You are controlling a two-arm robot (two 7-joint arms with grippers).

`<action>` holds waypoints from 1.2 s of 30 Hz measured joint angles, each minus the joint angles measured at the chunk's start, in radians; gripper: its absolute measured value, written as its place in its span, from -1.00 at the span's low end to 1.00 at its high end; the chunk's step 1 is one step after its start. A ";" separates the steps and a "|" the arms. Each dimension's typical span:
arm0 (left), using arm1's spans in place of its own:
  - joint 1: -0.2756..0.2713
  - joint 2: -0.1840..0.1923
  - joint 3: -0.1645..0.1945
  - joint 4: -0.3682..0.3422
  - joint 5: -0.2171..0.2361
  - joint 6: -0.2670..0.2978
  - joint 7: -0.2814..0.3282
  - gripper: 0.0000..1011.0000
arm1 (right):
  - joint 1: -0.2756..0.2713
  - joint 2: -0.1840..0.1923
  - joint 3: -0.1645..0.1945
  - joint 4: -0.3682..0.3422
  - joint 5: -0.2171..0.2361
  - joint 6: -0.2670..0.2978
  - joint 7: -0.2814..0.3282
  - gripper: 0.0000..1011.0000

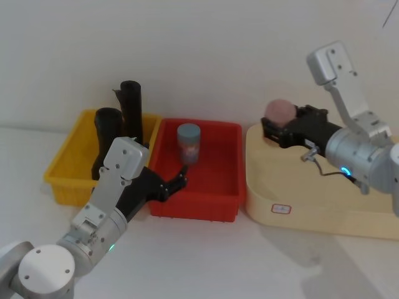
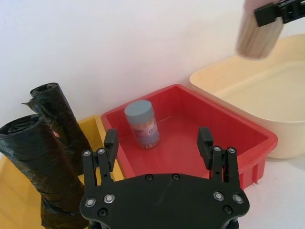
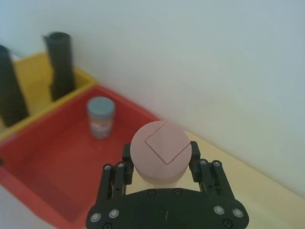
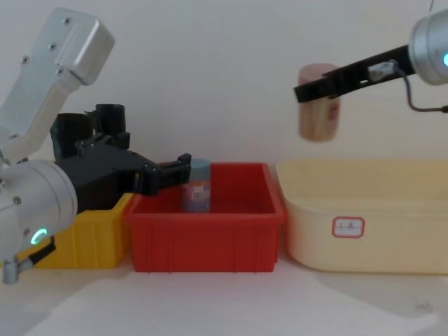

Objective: Pick up the garbage bag with the one hand and transfer it to the other hand.

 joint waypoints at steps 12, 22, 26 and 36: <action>0.000 0.000 0.000 0.000 0.000 0.000 0.000 0.98 | -0.030 0.027 0.046 -0.022 -0.027 0.107 -0.068 0.28; 0.000 0.000 0.000 0.000 0.000 0.000 0.000 0.98 | -0.025 0.047 0.067 0.014 -0.034 0.168 -0.074 0.84; 0.000 0.000 0.000 0.000 0.000 0.000 0.000 0.98 | -0.024 0.051 0.071 0.021 -0.035 0.179 -0.075 0.98; -0.008 -0.001 -0.011 -0.029 0.005 0.021 0.008 0.98 | -0.021 0.057 0.077 0.032 -0.038 0.196 -0.076 0.98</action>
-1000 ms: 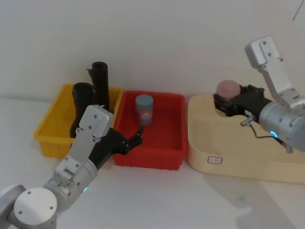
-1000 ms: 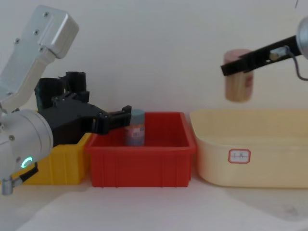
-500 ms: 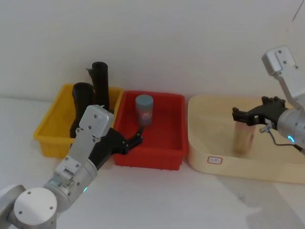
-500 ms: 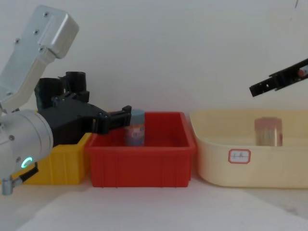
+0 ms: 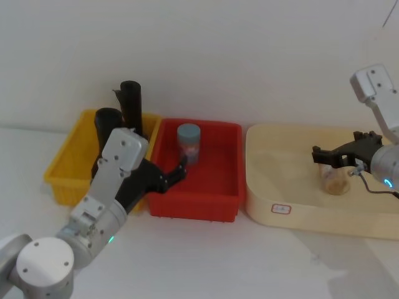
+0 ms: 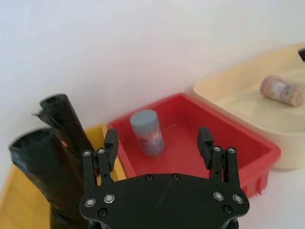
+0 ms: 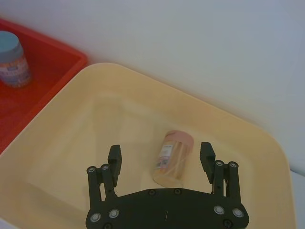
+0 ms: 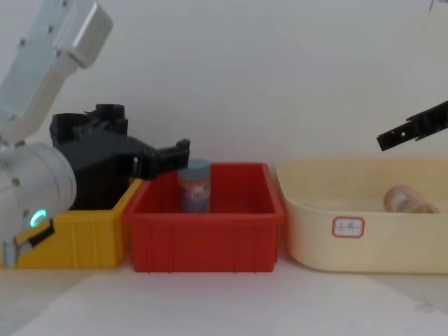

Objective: Pick up the garbage bag with the one hand and transfer it to the other hand.

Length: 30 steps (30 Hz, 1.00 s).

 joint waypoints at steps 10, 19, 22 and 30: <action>-0.022 0.012 -0.045 -0.104 0.001 0.129 0.026 0.98 | 0.001 0.003 0.003 0.005 -0.001 0.008 -0.001 0.98; -0.013 0.045 -0.139 -0.218 -0.043 0.315 0.039 0.98 | 0.002 0.003 0.004 0.007 -0.002 0.012 -0.001 0.98; 0.001 0.054 -0.171 -0.240 -0.062 0.364 0.039 0.98 | 0.002 0.004 0.004 0.007 -0.002 0.012 -0.001 0.98; 0.048 0.062 -0.259 -0.262 -0.122 0.463 0.033 0.98 | 0.002 0.004 0.004 0.008 -0.002 0.013 -0.001 0.98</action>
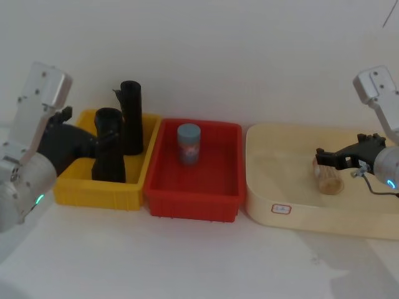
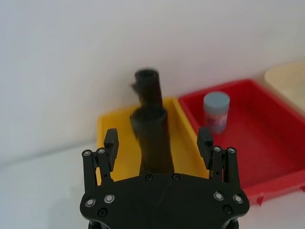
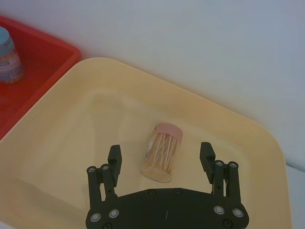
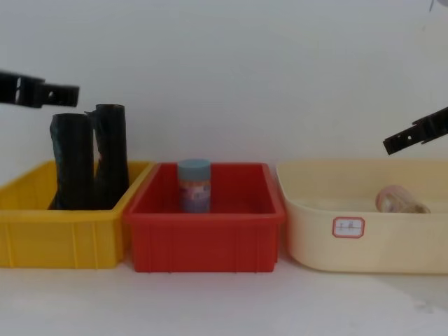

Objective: Pick up the garbage bag with the one hand and transfer it to the other hand.

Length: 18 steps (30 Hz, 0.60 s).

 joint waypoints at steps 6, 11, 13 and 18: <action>0.022 -0.014 -0.034 0.046 -0.037 0.027 -0.017 0.98 | 0.000 0.000 0.000 0.001 0.000 0.001 0.000 0.98; 0.015 -0.030 -0.037 0.110 -0.054 0.027 -0.039 0.98 | 0.000 0.000 0.000 0.001 0.000 0.001 0.000 0.98; 0.006 -0.035 -0.036 0.136 -0.056 0.024 -0.047 0.98 | 0.000 0.000 0.000 0.001 0.000 0.001 0.000 0.98; -0.035 -0.053 -0.018 0.222 -0.058 -0.001 -0.078 0.98 | 0.000 0.000 0.000 0.001 0.000 0.001 0.000 0.98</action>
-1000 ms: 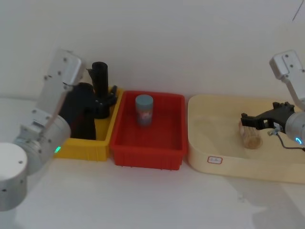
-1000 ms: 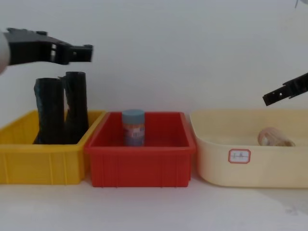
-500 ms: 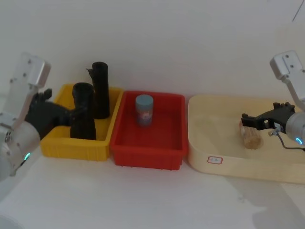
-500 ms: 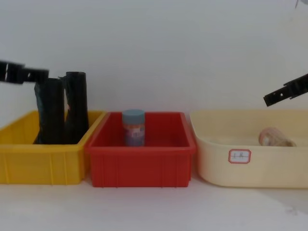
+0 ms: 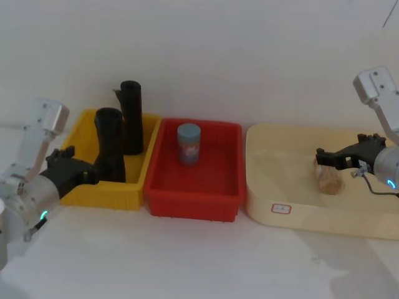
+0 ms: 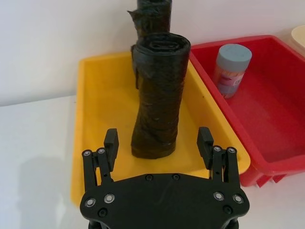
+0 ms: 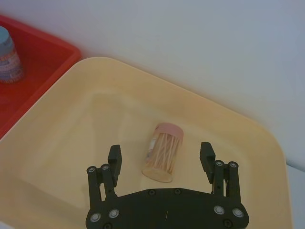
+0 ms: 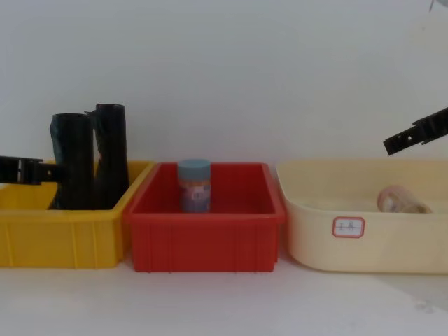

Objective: Pick up the garbage bag with the one hand and transfer it to the other hand.

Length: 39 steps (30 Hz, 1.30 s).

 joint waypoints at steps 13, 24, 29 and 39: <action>-0.121 -0.041 0.053 0.186 0.026 -0.058 -0.059 0.98 | 0.000 0.000 0.000 0.000 0.000 0.000 0.000 0.98; -0.185 -0.060 0.075 0.284 0.052 -0.078 -0.082 0.98 | 0.000 0.000 0.000 0.000 0.000 0.000 0.000 0.98; -0.208 -0.068 0.085 0.325 0.059 -0.091 -0.097 0.98 | 0.000 0.000 0.000 0.000 0.000 0.000 0.000 0.98; -0.252 -0.087 0.099 0.402 0.067 -0.138 -0.137 0.98 | 0.000 0.000 0.000 0.000 0.000 0.000 0.000 0.98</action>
